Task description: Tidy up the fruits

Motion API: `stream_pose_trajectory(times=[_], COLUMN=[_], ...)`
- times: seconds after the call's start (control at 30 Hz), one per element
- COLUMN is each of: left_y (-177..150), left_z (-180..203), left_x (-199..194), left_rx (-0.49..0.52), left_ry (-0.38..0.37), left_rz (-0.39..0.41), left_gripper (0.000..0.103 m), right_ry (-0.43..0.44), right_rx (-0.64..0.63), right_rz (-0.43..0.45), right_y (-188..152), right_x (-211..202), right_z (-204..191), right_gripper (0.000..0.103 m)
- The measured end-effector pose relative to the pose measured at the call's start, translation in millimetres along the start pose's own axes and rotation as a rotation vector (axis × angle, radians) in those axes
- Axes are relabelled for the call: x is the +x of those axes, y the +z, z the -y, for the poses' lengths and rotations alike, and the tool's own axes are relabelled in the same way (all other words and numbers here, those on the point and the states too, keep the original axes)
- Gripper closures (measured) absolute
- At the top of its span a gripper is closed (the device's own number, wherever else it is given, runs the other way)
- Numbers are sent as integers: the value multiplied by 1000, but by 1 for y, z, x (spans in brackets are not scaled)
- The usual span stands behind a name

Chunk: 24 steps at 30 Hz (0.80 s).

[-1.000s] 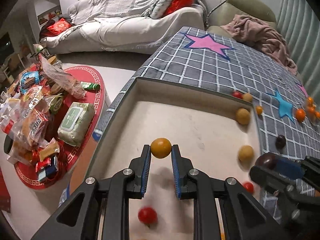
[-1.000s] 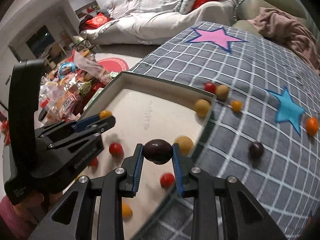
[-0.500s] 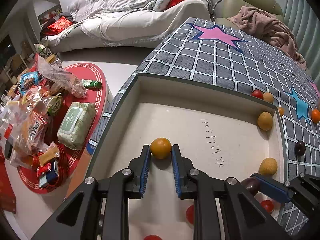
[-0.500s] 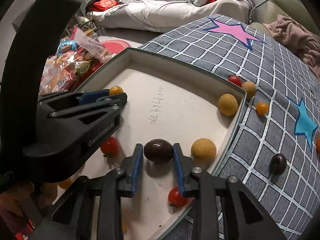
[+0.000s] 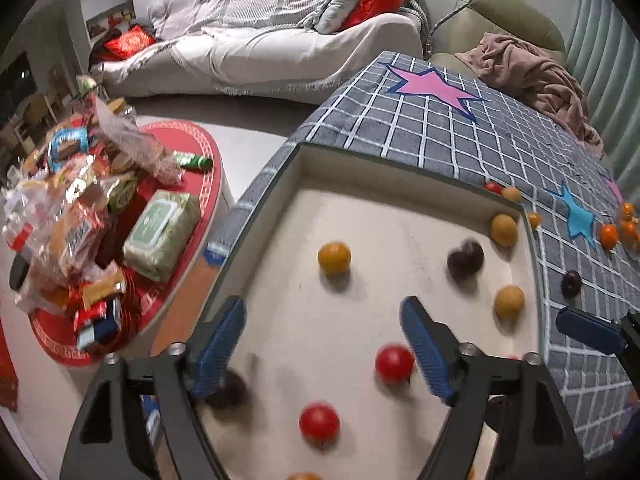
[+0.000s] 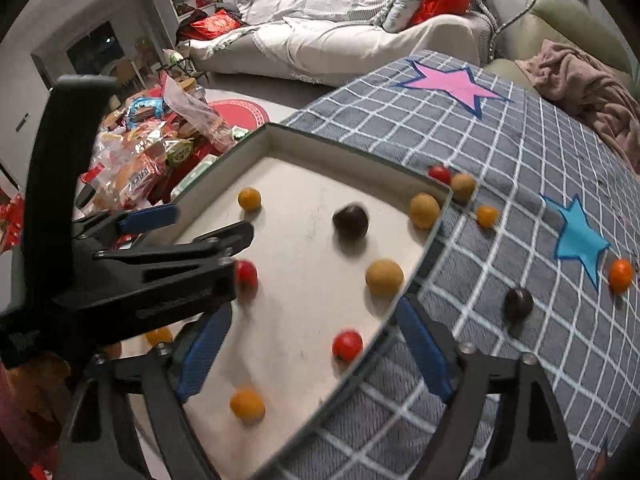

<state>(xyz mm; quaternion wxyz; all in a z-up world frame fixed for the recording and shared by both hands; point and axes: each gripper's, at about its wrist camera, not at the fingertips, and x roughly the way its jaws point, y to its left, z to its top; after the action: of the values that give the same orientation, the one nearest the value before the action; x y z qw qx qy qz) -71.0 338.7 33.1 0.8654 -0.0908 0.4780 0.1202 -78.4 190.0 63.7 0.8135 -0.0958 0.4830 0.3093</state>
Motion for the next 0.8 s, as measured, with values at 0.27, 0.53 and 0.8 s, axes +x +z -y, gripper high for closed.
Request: stream_pose_trajectory(times=[0.27, 0.53, 0.8], left_y=[-26, -44, -61], left_z=[-7, -5, -14], left_x=[-33, -53, -68], left_rx=[-51, -36, -34], left_ry=[-24, 23, 73], left_rz=[-7, -16, -30], left_gripper=[0, 0, 1], right_ry=[-6, -37, -48], right_rx=[49, -3, 1], right_rz=[-22, -60, -65], right_y=[-16, -28, -35], right_x=[-22, -36, -53], right_z=[8, -4, -6], right_gripper=[0, 0, 0])
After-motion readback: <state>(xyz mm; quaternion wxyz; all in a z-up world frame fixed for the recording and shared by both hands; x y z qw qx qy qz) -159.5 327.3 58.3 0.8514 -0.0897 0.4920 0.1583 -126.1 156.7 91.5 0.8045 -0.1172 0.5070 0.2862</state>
